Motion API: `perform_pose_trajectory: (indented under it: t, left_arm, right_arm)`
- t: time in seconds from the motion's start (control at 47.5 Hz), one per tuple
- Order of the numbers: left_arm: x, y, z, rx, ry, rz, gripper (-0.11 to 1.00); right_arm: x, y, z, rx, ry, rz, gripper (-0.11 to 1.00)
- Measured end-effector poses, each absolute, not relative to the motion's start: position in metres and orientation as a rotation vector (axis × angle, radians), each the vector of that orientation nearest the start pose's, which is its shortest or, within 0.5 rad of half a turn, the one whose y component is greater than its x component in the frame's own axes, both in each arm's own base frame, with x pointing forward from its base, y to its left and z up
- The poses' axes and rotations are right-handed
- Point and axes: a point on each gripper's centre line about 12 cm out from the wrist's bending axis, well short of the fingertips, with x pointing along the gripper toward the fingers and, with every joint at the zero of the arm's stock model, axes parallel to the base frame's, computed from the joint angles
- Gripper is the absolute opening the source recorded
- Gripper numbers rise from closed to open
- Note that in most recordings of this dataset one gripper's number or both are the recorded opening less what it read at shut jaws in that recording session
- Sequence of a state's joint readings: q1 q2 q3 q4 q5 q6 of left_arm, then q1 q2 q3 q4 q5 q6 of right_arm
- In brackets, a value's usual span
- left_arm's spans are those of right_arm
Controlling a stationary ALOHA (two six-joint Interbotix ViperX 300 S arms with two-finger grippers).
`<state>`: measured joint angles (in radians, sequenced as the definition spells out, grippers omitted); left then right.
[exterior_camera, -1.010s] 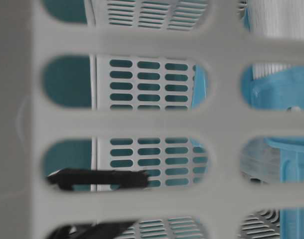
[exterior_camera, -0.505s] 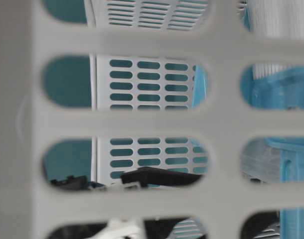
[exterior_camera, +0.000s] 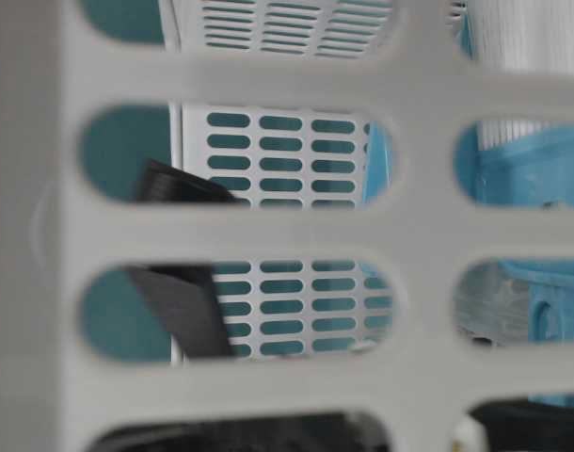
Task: Pick up the hand brush from the shopping basket with the left arm.
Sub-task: 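Lower the open left gripper onto the blue hand brush handle, then close the left gripper around the blue brush handle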
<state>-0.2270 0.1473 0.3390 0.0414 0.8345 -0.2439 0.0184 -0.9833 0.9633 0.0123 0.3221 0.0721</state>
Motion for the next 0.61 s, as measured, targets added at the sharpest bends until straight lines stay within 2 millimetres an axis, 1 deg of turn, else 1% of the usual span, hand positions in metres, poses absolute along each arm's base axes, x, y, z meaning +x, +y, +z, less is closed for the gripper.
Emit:
perform_pose_trajectory:
  t: [0.084, 0.126, 0.442, 0.61]
  left_arm:
    - [0.385, -0.086, 0.148, -0.013, 1.343, -0.021, 0.91]
    - [0.386, -0.086, 0.145, -0.01, 1.343, -0.024, 0.91]
    - [0.388, -0.087, 0.146, -0.01, 1.327, -0.027, 0.91]
    - [0.396, -0.089, 0.15, -0.015, 1.31, -0.03, 0.9]
  right_arm:
    - [0.195, 0.004, 0.313, 0.081, 0.301, 0.01, 0.76]
    - [0.195, 0.004, 0.312, 0.081, 0.304, 0.009, 0.76]
    - [0.194, 0.004, 0.309, 0.081, 0.309, 0.009, 0.76]
    - [0.194, 0.004, 0.306, 0.082, 0.315, 0.009, 0.76]
